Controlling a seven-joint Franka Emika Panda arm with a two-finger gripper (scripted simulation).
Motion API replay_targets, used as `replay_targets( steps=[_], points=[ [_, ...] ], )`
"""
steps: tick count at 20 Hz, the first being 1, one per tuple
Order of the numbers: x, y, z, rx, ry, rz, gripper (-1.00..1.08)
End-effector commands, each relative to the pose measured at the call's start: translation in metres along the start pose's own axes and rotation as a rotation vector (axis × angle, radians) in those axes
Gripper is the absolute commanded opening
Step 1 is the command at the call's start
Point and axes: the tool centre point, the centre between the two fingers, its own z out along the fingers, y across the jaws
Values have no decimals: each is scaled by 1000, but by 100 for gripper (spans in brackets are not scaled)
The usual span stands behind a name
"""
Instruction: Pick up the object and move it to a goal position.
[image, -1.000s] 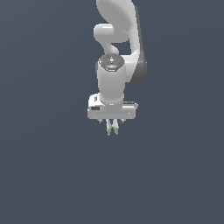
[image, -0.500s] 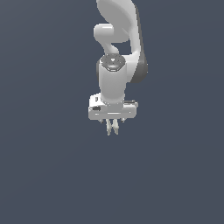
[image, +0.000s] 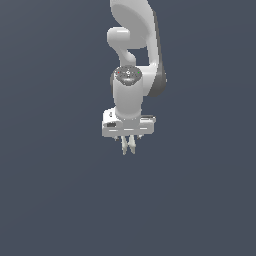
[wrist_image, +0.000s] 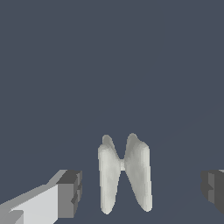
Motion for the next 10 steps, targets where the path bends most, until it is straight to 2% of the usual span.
replay_targets(
  steps=[1,10],
  points=[
    [-9,0,10,1,-3,-16,100],
    [-35,-1,36,6,-11,-60,100]
  ],
)
